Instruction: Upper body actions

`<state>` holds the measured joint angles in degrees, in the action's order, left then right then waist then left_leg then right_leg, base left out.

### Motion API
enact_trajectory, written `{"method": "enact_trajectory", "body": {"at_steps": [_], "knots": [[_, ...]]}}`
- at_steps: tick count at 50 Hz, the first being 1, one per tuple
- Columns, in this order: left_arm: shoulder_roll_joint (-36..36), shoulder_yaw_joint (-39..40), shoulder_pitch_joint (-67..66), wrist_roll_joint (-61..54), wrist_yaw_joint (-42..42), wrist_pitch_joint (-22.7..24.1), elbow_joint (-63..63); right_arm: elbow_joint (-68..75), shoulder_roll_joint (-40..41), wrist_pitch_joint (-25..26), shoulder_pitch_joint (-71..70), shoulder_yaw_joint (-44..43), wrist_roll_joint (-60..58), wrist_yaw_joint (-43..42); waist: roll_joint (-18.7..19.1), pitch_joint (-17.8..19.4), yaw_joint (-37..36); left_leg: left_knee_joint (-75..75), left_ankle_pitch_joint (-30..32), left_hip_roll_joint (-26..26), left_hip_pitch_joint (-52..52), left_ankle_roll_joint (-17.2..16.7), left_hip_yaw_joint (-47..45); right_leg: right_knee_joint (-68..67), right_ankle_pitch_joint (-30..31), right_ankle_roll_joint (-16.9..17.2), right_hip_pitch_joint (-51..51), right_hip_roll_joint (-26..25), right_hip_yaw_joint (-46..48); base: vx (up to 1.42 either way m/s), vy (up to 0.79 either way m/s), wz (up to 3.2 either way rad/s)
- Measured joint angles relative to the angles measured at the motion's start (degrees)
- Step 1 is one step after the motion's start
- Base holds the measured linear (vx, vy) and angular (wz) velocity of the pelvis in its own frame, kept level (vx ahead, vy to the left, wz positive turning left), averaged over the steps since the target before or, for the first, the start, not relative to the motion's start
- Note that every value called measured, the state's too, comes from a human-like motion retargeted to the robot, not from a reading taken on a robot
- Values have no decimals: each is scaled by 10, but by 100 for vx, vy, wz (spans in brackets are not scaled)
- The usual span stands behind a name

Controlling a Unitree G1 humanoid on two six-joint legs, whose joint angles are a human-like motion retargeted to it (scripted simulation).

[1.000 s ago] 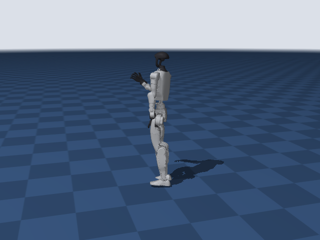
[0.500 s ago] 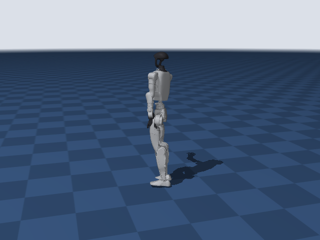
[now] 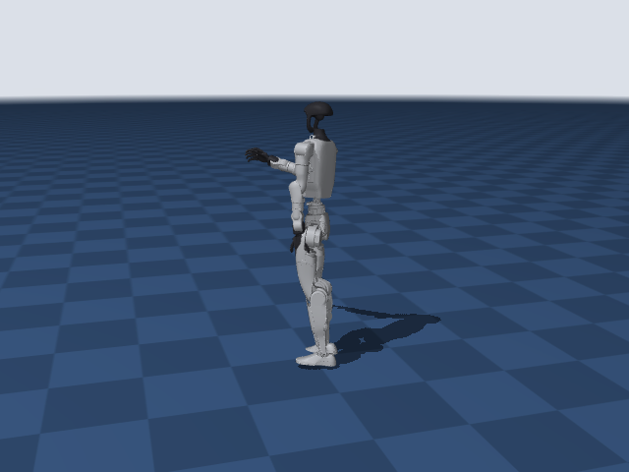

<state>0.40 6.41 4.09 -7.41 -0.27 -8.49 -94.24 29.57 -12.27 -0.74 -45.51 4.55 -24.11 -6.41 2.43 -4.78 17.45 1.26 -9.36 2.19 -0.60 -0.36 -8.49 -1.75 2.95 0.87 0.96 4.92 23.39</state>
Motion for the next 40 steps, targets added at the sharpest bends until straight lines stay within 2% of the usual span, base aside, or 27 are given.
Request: {"method": "enact_trajectory", "body": {"at_steps": [2,5,13,17,20,25,28,30,33,35,40], "knots": [[0,1,-2,3,0,-1,-1,-8,1,11,6,-3,-1,-14,-1,1,-3,1,1,1,1,0,3,1,-1,0,-2,0,4,2,3,24],[2,9,-2,4,-1,-2,-1,-87,2,-10,48,-3,35,-51,-3,4,-3,3,2,3,4,1,11,2,-4,-1,-7,1,13,4,5,29],[1,23,-7,2,-4,-5,-10,-319,-32,-156,280,25,36,-199,0,3,-1,7,2,8,13,1,27,7,-10,-1,-12,1,26,3,7,17],[0,16,-9,3,-4,-7,-12,-302,-15,-234,424,34,28,-241,-1,0,-10,8,3,12,18,1,31,8,-12,-1,-11,3,28,0,0,0],[-3,12,-12,-1,-6,-5,-9,-213,2,-273,500,26,-35,-206,0,0,-10,8,4,12,18,1,31,8,-12,-2,-13,3,29,4,4,1],[-8,4,-7,0,-7,-2,4,14,24,-234,532,4,-198,-174,3,16,-9,7,4,10,11,1,27,8,-11,-3,-17,1,25,-2,7,-10],[-10,-4,-5,-3,0,11,9,168,29,-171,514,-4,-273,-123,5,20,-10,6,3,8,9,1,25,8,-10,-3,-16,-1,22,-1,4,-7],[-10,-11,-5,-10,16,25,11,267,30,-103,496,-5,-328,-38,5,18,-11,6,3,8,9,1,23,8,-9,-3,-14,0,20,0,0,0],[-10,-18,-3,-18,41,40,12,404,35,57,471,-8,-406,140,5,17,-16,5,3,8,8,1,21,8,-8,-3,-13,-1,18,0,0,0],[-11,-22,0,-22,51,44,12,477,37,129,459,-11,-435,210,5,18,-19,5,3,8,7,1,20,8,-8,-4,-14,-1,17,0,0,0],[-12,-29,6,-28,65,55,20,578,40,141,466,-30,-300,149,3,20,-28,6,4,10,9,1,25,10,-10,-4,-19,0,22,0,0,0]]}}
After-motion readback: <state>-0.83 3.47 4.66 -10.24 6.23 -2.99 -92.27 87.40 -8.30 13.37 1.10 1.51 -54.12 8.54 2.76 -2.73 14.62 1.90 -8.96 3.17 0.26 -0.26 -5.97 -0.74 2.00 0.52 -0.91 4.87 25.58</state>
